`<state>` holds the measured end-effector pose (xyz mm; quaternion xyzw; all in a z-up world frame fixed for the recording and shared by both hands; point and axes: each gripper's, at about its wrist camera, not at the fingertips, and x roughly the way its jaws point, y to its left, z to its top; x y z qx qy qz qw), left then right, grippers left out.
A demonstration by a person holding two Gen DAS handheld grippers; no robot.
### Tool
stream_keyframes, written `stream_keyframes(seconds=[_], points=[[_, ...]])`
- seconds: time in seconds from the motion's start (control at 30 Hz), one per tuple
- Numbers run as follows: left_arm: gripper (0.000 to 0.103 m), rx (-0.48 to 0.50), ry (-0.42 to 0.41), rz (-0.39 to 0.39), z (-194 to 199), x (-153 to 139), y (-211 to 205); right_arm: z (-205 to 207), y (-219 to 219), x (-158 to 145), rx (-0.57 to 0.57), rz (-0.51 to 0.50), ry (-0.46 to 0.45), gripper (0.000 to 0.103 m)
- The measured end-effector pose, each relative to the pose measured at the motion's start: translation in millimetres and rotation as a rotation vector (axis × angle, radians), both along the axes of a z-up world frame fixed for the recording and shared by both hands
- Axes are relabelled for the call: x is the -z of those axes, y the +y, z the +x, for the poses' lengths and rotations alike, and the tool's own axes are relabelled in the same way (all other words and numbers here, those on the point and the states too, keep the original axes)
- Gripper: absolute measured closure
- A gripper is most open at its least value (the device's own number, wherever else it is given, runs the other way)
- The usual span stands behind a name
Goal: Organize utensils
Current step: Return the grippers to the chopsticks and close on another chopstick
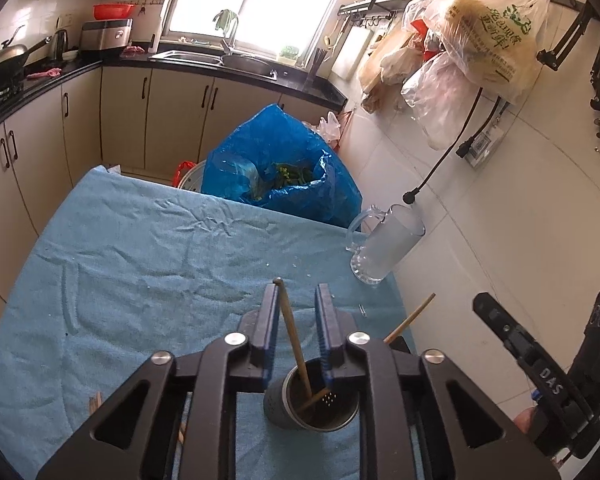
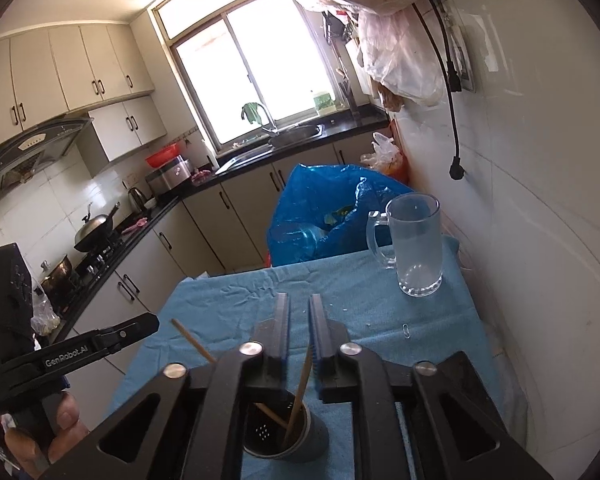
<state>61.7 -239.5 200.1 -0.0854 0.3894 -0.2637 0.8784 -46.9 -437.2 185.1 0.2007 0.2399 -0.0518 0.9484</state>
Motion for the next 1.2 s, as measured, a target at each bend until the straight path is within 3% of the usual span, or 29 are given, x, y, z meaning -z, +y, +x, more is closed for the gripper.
stream_keyframes(seconds=[0.17, 0.23, 0.3, 0.4, 0.63, 0.77, 0.9, 1.2], points=[[0.083, -0.006, -0.029, -0.020, -20, -14, 22, -29, 7, -16, -0.001, 0.004, -0.053, 0.086], [0.075, -0.011, -0.040, -0.027, -28, -18, 34, -43, 12, -20, -0.008, 0.005, -0.074, 0.082], [0.073, -0.022, -0.056, -0.021, -40, -19, 51, -60, 19, -20, -0.014, 0.007, -0.089, 0.070], [0.071, -0.045, -0.063, 0.005, -55, -12, 80, -83, 35, -8, -0.054, 0.020, -0.093, 0.068], [0.071, -0.115, 0.082, 0.097, -60, 62, 143, -102, 81, 44, -0.142, 0.024, 0.006, 0.068], [0.071, -0.133, 0.236, 0.106, -47, 112, 168, -98, 96, 66, -0.171, 0.040, 0.062, 0.068], [0.072, -0.150, 0.332, 0.096, -33, 141, 177, -96, 101, 77, -0.184, 0.063, 0.090, 0.068], [0.078, -0.212, 0.388, 0.150, -12, 174, 180, -96, 112, 87, -0.198, 0.048, 0.129, 0.068]])
